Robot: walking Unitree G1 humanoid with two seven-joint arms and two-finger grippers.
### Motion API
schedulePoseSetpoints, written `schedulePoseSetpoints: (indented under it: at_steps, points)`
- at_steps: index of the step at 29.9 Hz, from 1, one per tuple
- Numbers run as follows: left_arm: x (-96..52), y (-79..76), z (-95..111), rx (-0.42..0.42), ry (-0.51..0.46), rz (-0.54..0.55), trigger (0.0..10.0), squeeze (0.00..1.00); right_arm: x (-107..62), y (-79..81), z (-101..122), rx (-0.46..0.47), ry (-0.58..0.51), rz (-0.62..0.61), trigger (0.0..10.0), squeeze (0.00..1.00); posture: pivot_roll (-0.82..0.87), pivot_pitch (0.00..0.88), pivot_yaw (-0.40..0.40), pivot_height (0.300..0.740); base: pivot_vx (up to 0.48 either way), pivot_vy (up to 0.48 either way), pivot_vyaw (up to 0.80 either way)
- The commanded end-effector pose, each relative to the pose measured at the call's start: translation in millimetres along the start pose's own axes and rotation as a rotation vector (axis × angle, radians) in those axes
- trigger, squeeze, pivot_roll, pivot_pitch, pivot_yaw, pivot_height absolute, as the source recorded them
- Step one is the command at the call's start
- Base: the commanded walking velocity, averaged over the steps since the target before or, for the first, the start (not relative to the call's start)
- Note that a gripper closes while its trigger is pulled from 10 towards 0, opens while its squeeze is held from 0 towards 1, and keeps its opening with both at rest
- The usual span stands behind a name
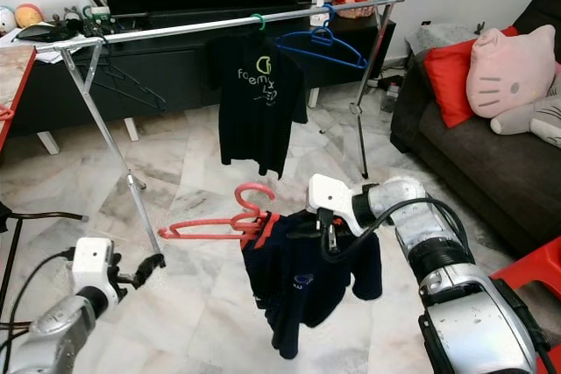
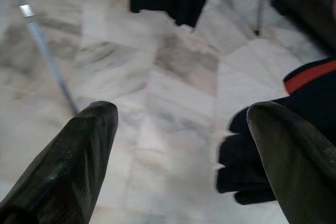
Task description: Hang hanger
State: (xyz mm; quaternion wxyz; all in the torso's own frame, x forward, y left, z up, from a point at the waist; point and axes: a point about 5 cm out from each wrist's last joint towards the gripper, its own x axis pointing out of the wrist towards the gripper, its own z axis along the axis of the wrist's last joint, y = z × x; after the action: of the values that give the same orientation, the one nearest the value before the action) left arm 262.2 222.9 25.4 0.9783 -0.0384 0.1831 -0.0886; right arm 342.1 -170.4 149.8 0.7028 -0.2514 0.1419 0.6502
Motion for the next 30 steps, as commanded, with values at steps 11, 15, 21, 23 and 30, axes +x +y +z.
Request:
schedulePoseSetpoints:
  at_steps: [11, 15, 21, 23, 30]
  points:
    - [5.2, -30.8, 2.6, -0.046, -0.054, -0.322, 10.0, 0.0, -41.9, -18.8, 57.6, -0.1, -0.183, 0.04, 0.0, 0.0, -0.02, 0.0, -0.089, 0.74, 0.0, 0.0, 0.0]
    - [4.5, -36.7, 4.6, -0.041, -0.085, -0.38, 10.0, 0.0, -45.3, -19.1, 61.9, -0.097, -0.209, 0.037, 0.0, 0.0, -0.03, 0.0, -0.091, 0.74, 0.0, 0.0, 0.0]
    - [9.9, -43.8, 11.6, 0.025, -0.137, -0.426, 10.0, 0.0, -44.1, -13.5, 74.2, -0.107, -0.263, 0.082, 0.0, 0.0, -0.04, 0.0, -0.094, 0.74, 0.0, 0.0, 0.0]
    - [11.5, -45.4, 13.9, 0.023, -0.141, -0.443, 10.0, 0.0, -43.6, -12.6, 74.9, -0.109, -0.264, 0.089, 0.0, 0.0, -0.04, 0.0, -0.094, 0.74, 0.0, 0.0, 0.0]
    - [16.5, -46.4, 22.6, 0.034, -0.172, -0.467, 10.0, 0.0, -40.2, -8.8, 76.3, -0.106, -0.27, 0.119, 0.0, 0.0, -0.04, 0.0, -0.097, 0.74, 0.0, 0.0, 0.0]
